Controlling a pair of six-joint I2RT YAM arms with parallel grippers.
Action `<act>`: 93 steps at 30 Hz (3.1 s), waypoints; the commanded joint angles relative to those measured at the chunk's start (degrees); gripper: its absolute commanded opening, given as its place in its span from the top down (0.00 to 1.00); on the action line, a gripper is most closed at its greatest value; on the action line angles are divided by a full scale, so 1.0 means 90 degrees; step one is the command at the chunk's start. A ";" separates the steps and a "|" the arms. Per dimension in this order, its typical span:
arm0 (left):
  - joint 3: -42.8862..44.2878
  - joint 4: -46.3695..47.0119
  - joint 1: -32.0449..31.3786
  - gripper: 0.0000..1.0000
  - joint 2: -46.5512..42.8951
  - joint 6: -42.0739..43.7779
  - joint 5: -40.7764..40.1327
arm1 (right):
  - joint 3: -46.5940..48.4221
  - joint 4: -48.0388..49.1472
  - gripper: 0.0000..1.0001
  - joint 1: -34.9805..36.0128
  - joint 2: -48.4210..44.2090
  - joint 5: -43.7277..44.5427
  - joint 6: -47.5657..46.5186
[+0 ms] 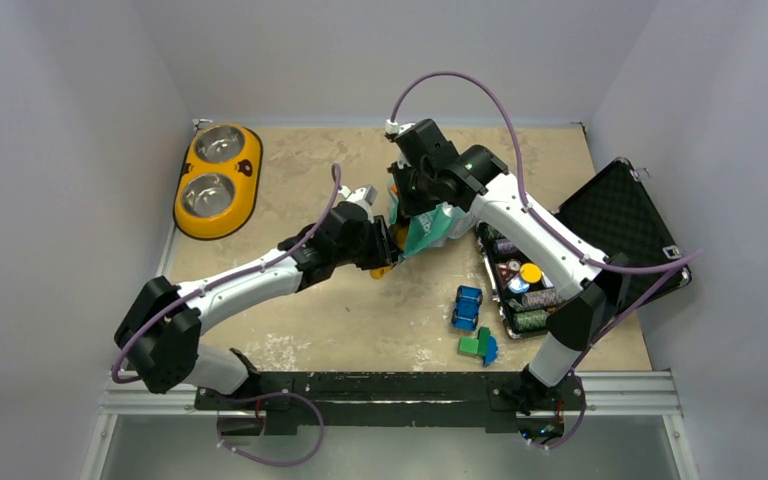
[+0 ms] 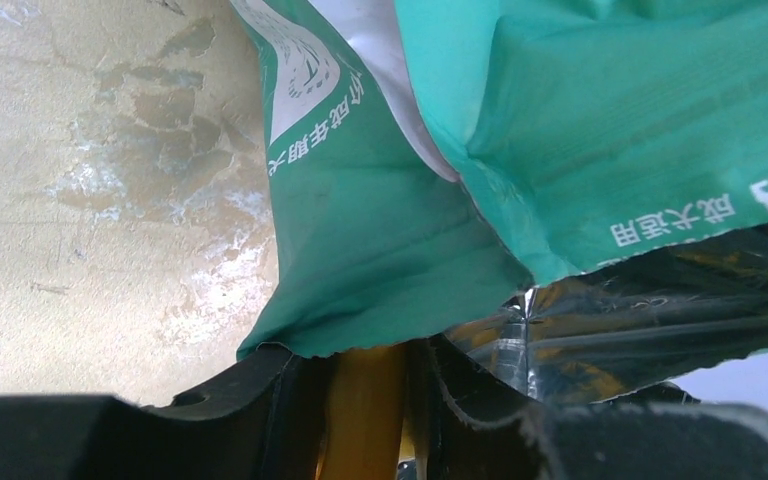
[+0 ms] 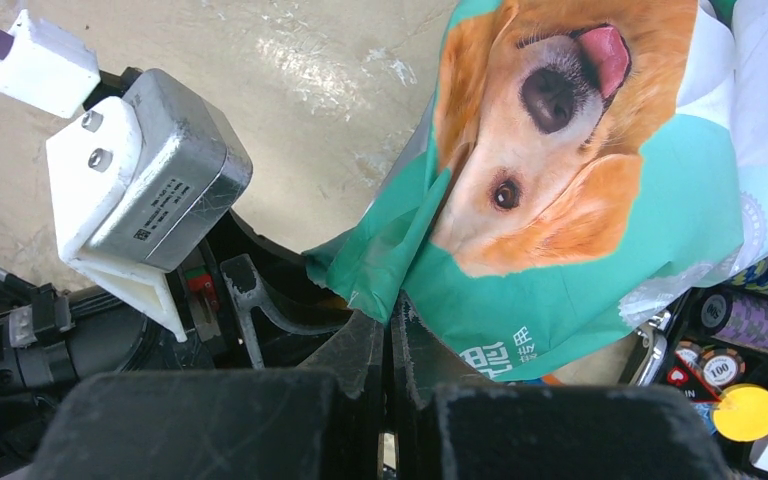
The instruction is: Serve the pet food
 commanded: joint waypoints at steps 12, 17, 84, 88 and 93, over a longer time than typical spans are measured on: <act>0.0833 -0.2025 0.1083 1.00 -0.0637 -0.2631 0.2115 | 0.0280 0.0903 1.00 0.0116 -0.0883 -0.0008 0.0161; 0.1077 -0.2676 0.1177 1.00 -0.0676 -0.4108 0.2328 | 0.0407 0.0866 1.00 0.0144 -0.0864 -0.0039 0.0169; -0.2510 0.7412 0.2248 1.00 0.0627 -0.5048 0.3689 | 0.0664 0.0822 1.00 -0.0663 -0.0797 -0.0086 0.0031; -0.2432 0.5969 0.2293 1.00 0.0161 -0.4247 0.3653 | 0.0470 0.0900 1.00 -0.0662 -0.0987 -0.0030 -0.0013; -0.2531 0.7297 0.2346 1.00 0.0371 -0.5099 0.3662 | 0.0688 0.0803 1.00 -0.0662 -0.0799 0.0031 -0.0002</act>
